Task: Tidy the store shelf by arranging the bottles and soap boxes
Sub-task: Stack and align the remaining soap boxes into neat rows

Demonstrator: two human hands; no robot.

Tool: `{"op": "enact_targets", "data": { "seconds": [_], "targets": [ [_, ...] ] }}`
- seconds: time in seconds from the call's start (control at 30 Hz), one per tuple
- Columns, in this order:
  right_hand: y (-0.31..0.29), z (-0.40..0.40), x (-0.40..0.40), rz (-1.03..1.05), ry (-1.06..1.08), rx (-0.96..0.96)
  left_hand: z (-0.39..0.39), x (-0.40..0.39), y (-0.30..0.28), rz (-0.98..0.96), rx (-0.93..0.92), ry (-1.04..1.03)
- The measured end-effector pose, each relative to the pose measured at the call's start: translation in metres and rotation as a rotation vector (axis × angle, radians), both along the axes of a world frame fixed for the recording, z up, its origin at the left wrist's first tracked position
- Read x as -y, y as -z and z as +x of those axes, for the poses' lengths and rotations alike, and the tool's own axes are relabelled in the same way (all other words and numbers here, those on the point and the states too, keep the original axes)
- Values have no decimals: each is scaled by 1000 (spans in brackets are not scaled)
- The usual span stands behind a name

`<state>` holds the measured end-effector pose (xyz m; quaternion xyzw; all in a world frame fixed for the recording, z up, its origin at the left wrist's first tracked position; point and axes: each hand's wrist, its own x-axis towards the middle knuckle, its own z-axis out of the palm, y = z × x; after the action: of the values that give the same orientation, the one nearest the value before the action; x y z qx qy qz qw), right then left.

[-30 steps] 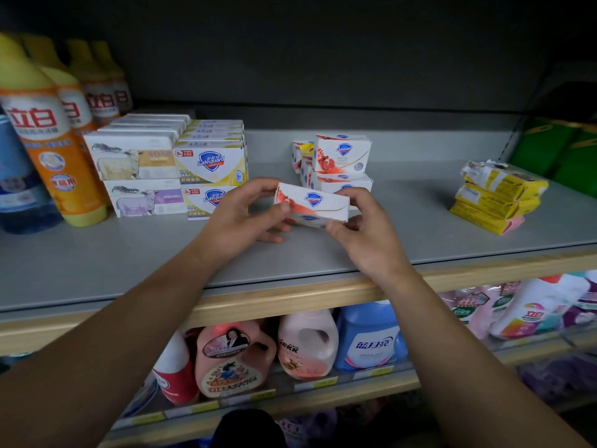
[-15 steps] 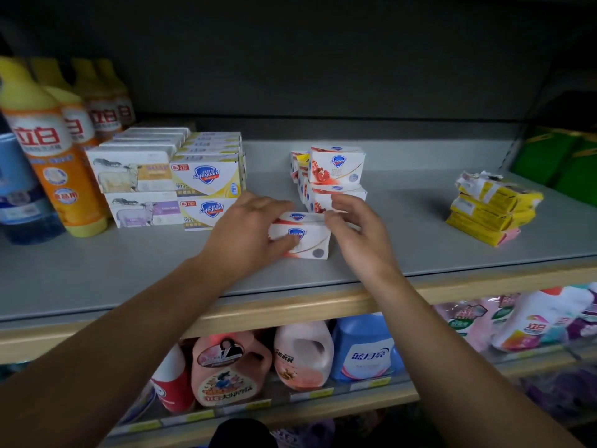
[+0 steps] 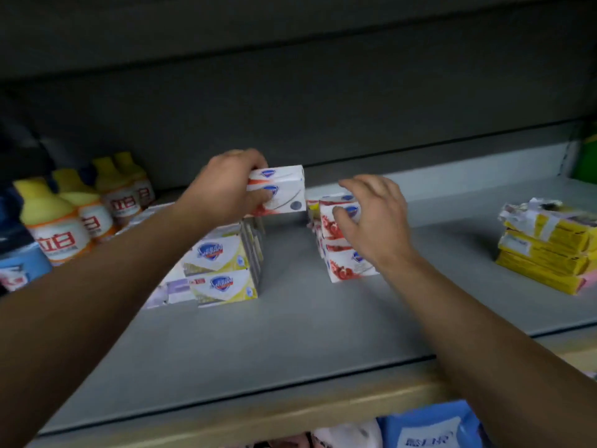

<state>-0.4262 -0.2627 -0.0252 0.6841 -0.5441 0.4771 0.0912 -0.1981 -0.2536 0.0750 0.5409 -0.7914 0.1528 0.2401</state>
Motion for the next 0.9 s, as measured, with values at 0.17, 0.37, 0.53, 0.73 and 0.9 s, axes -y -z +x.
{"op": "enact_targets", "data": {
  "seconds": [0.17, 0.37, 0.53, 0.73, 0.9],
  "targets": [
    [11, -1, 16, 12, 5, -74, -8, 70, -9, 85, 130, -112],
    [26, 1, 19, -1, -37, 32, -16, 125, 4, 195, 207, -198],
    [25, 2, 21, 36, -51, 59, -23, 161, 11, 258, 295, -260],
    [25, 1, 23, 55, -57, 74, -31, 191, 24, 333, 431, -281],
    [25, 0, 22, 53, -80, 91, -30, 200, 33, 351, 511, -326]
  ]
}}
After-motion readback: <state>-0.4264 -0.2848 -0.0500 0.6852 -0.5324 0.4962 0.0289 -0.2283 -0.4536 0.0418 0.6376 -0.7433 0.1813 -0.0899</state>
